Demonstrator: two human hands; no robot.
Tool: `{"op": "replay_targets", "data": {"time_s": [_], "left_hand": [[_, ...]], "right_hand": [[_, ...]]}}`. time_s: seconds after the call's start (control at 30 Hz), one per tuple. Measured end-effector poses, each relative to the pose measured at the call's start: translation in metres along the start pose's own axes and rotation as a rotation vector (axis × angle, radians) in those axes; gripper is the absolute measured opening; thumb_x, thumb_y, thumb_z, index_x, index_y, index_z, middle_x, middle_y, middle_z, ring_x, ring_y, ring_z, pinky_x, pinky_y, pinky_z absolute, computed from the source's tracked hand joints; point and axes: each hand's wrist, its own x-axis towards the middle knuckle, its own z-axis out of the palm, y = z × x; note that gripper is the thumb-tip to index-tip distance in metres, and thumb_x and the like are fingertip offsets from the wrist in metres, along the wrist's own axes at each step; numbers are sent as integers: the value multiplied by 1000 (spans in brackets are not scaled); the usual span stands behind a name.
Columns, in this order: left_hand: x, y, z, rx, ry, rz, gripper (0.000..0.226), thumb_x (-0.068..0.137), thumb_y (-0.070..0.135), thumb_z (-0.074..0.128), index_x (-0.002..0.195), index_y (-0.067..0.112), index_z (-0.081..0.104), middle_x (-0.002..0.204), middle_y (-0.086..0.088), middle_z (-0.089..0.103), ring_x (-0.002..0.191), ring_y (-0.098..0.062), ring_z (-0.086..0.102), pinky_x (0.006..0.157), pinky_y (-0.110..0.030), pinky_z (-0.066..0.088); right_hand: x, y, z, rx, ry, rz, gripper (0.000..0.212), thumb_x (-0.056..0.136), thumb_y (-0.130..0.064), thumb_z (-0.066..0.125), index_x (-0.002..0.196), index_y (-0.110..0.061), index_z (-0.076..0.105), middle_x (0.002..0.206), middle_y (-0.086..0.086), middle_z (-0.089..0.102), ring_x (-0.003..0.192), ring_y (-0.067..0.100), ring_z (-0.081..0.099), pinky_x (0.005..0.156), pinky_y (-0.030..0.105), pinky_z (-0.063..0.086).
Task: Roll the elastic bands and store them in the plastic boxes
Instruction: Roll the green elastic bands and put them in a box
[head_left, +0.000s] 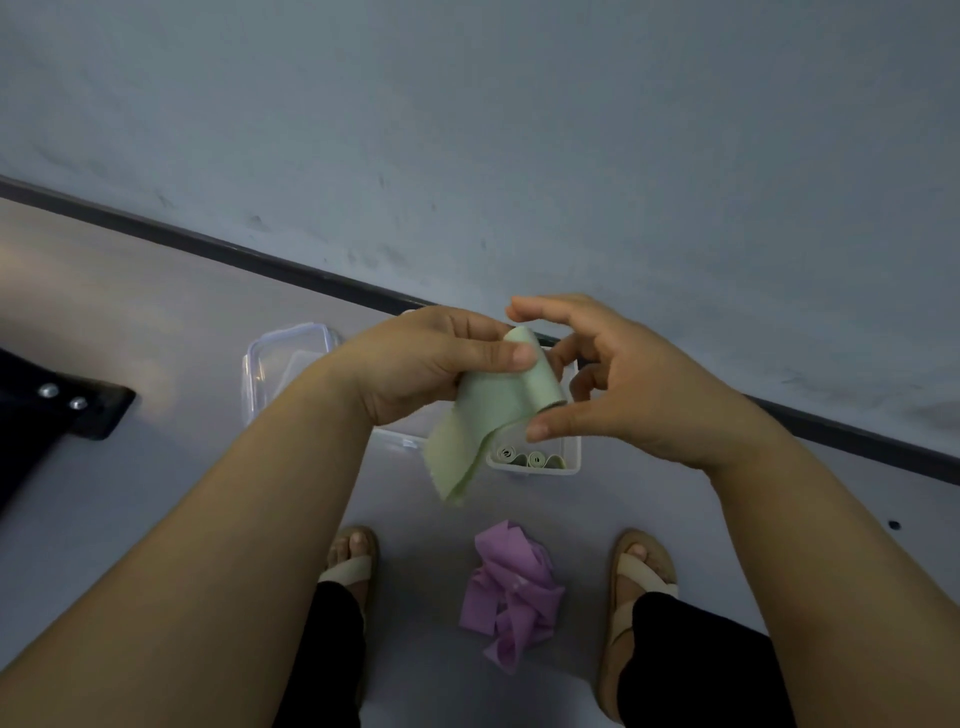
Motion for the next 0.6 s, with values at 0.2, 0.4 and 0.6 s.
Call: {"op": "replay_targets", "data": {"time_s": [0.2, 0.4, 0.6], "left_hand": [[0, -1, 2, -25, -55, 6, 22, 66, 31, 80, 81, 15, 76, 83, -3, 72, 76, -14, 68, 67, -23, 53], [-1, -1, -1, -122, -18, 39, 34, 80, 33, 56, 96, 6, 69, 95, -11, 71, 84, -17, 67, 75, -28, 56], [-2, -1, 0, -44, -142, 88, 45, 52, 50, 82, 81, 16, 76, 81, 0, 71, 77, -11, 66, 75, -25, 55]], "right_hand": [[-3, -4, 0, -49, 39, -42, 61, 52, -43, 77, 109, -37, 56, 106, -17, 55, 79, 5, 53, 67, 19, 47], [-6, -4, -2, 157, 108, -51, 60, 49, -35, 85, 103, -37, 60, 78, -20, 61, 73, 9, 57, 68, 28, 53], [-4, 1, -2, 420, 82, -119, 49, 49, -26, 79, 94, -32, 63, 93, -10, 69, 87, 12, 63, 70, 24, 54]]}}
